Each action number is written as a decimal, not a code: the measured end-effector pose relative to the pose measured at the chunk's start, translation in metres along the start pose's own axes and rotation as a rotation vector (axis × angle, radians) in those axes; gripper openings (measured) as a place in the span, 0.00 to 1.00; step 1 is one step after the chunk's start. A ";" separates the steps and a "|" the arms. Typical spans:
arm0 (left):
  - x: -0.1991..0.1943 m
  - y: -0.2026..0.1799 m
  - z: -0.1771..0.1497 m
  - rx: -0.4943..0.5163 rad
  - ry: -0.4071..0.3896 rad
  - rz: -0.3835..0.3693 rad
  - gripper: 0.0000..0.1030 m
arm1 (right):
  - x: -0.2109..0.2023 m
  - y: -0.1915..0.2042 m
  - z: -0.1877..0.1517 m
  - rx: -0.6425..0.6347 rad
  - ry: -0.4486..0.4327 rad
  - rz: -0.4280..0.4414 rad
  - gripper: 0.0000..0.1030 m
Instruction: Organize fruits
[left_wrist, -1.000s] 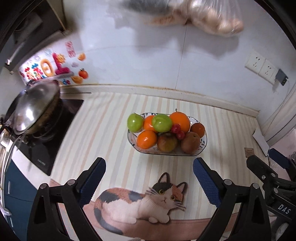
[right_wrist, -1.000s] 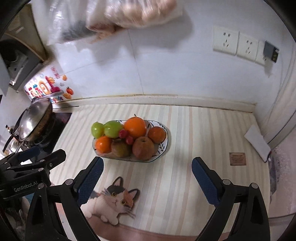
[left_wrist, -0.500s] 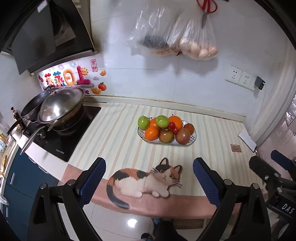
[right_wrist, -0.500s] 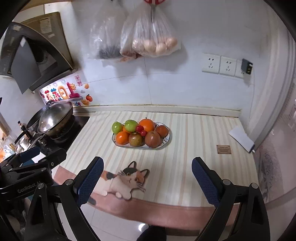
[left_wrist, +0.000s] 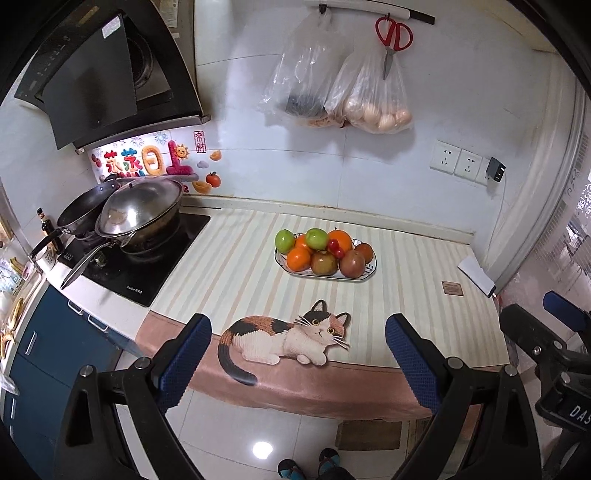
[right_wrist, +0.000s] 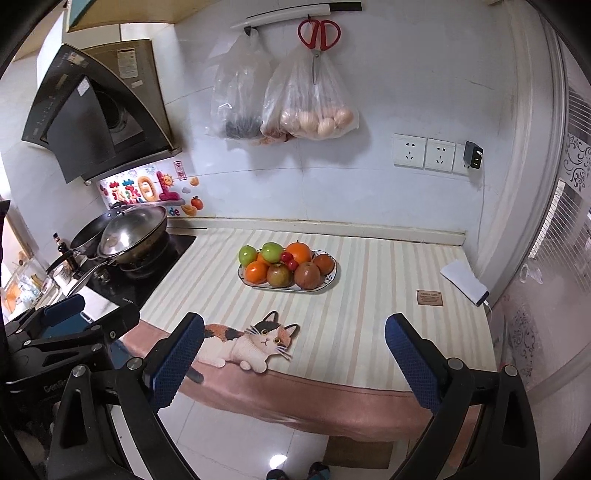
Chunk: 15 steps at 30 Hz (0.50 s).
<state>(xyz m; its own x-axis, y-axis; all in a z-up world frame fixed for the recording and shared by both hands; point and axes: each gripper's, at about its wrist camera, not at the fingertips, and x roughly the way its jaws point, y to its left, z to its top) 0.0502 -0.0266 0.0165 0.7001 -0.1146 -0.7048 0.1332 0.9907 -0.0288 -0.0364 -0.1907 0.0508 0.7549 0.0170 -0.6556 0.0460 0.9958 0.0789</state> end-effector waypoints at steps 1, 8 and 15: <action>-0.001 0.000 -0.001 -0.001 -0.001 -0.002 0.94 | -0.001 -0.001 -0.001 -0.004 0.002 0.001 0.98; 0.006 -0.004 0.002 -0.011 0.012 0.017 0.94 | 0.011 -0.011 0.005 -0.004 0.025 0.007 0.98; 0.031 -0.004 0.013 -0.013 0.034 0.044 0.94 | 0.045 -0.015 0.023 -0.002 0.039 0.015 0.98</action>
<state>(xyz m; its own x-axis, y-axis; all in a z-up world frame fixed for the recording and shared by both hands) 0.0803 -0.0352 0.0043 0.6805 -0.0689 -0.7295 0.0938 0.9956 -0.0066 0.0116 -0.2071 0.0374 0.7295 0.0358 -0.6831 0.0332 0.9956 0.0876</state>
